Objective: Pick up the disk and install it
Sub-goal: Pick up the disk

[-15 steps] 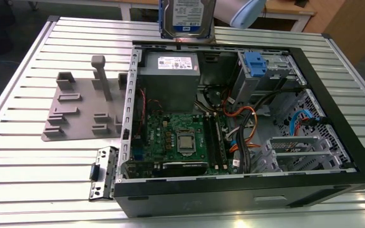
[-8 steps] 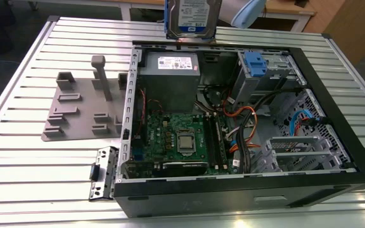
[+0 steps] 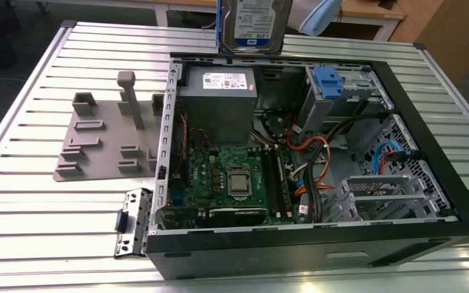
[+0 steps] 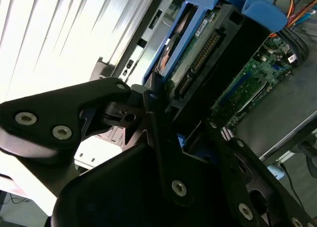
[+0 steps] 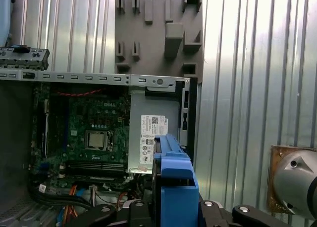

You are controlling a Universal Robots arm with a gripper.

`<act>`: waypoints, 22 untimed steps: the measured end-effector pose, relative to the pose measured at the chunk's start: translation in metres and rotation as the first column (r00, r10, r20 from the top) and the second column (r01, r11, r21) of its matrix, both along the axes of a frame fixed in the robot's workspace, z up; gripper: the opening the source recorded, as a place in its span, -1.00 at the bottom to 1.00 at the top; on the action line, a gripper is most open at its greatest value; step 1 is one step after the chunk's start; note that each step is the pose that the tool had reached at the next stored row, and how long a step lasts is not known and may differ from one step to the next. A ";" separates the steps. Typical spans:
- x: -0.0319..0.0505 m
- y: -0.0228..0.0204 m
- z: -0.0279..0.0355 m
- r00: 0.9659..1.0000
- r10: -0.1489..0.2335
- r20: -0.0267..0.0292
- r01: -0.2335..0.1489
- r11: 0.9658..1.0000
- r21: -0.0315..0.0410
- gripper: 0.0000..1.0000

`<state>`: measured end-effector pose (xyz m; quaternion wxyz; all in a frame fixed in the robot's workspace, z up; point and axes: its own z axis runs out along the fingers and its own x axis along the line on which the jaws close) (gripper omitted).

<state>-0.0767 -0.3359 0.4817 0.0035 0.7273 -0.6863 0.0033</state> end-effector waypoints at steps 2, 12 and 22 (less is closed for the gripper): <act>0.0013 -0.0058 -0.0001 1.000 0.000 0.000 0.000 1.000 0.000 -0.28; 0.0058 -0.0347 -0.0002 1.000 0.000 0.000 0.000 1.000 0.000 -0.28; 0.0089 -0.0564 -0.0003 1.000 0.000 0.000 0.000 1.000 0.000 -0.28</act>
